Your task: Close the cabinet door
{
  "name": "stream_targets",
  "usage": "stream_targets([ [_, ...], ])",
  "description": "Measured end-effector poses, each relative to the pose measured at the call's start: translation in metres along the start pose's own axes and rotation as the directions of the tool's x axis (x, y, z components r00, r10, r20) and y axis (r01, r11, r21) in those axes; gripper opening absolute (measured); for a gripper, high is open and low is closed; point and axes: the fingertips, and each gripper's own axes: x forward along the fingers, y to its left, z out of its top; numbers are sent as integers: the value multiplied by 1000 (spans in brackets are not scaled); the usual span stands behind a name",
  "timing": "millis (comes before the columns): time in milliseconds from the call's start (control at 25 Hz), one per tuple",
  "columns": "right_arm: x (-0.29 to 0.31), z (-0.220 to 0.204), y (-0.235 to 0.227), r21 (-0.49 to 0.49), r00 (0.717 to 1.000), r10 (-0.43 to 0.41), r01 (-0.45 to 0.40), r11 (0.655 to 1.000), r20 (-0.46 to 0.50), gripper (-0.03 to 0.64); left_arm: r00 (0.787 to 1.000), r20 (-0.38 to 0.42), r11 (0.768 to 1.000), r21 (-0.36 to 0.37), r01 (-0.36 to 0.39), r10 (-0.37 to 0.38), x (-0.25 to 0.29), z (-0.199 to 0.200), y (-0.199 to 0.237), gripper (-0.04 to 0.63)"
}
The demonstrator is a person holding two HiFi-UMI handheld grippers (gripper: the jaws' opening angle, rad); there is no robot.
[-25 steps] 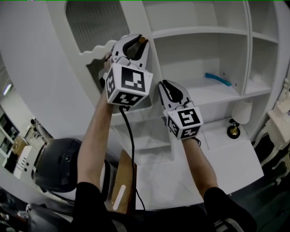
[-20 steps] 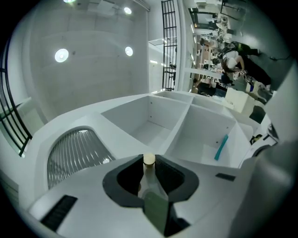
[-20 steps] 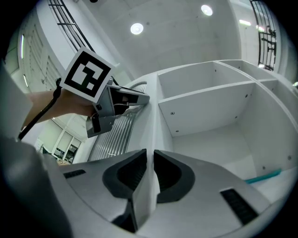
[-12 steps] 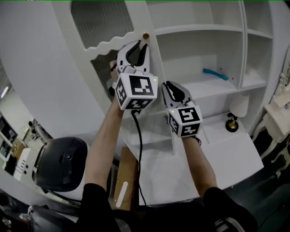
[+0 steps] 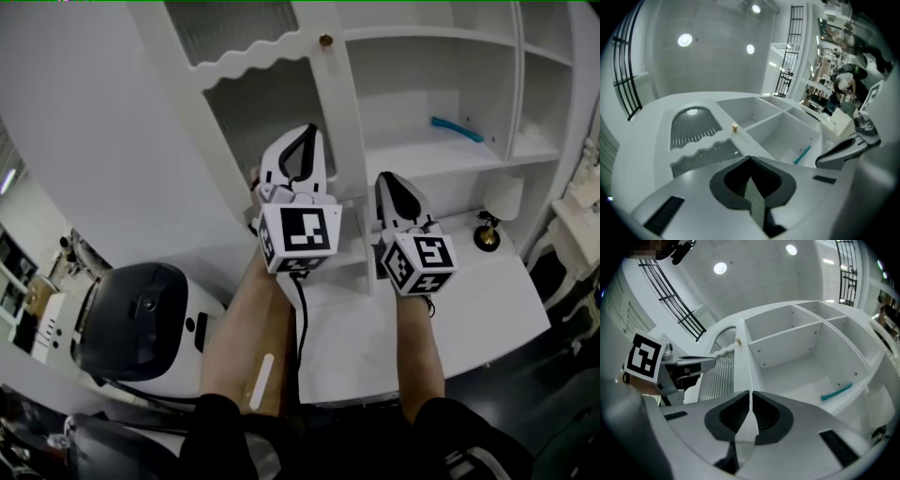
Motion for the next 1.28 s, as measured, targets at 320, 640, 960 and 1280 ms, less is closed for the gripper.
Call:
stream_targets([
  [320,-32,-35,33,-52,997,1,-4,999,-72,26,997,-73,971,-241,5,-23,-72,-63,-30,12],
  [640,-78,-92,45,-57,973,-41,29,998,-226,26,979,-185,922,-386,7,-85,-136,-124,-85,12],
  [960,-126,-138,75,-67,936,-34,12,998,-349,20,937,-343,798,-582,-155,-68,-210,-178,-109,12],
  [1280,-155,-182,128,-62,910,27,-58,996,-415,19,899,-432,760,-607,-231,-71,-278,-213,-125,12],
])
